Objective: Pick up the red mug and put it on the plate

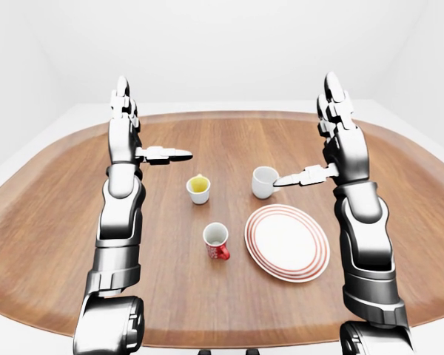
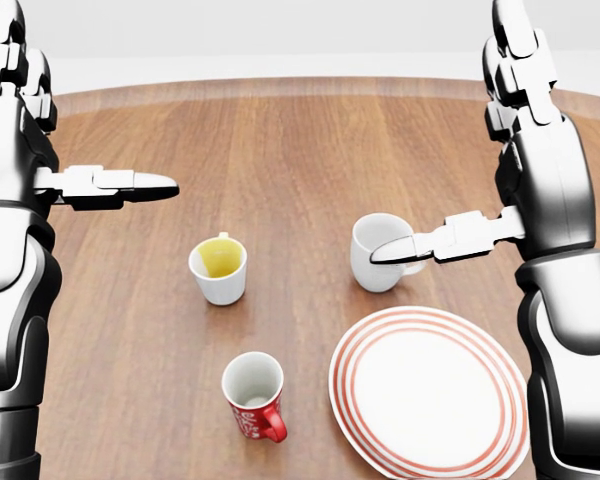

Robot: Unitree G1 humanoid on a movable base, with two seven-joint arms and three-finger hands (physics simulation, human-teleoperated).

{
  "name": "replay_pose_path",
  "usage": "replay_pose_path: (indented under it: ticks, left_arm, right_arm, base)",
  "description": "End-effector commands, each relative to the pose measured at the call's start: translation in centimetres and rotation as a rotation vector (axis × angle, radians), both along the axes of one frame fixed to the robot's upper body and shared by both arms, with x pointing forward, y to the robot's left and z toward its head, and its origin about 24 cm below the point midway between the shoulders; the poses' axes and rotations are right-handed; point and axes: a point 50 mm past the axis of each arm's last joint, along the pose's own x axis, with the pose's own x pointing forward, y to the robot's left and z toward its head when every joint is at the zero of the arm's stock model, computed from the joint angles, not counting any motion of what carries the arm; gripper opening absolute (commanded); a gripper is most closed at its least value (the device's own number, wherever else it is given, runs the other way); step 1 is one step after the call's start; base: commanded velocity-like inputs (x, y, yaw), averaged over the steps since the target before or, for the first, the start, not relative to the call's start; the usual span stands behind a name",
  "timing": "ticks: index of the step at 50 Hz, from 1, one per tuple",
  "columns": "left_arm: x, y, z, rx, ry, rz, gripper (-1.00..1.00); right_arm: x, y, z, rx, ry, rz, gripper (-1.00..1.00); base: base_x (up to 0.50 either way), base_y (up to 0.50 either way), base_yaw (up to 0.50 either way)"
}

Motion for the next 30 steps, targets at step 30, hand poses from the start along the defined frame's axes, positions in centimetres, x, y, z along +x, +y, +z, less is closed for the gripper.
replay_pose_path:
  ticks: [30]
  left_arm:
    - [-0.2,0.3,0.2,-0.001,-0.011,0.004,1.00]
  right_arm:
    - [0.7,1.2,-0.3,-0.067,0.030,0.028,1.00]
  base:
    - [0.21,0.00,0.00]
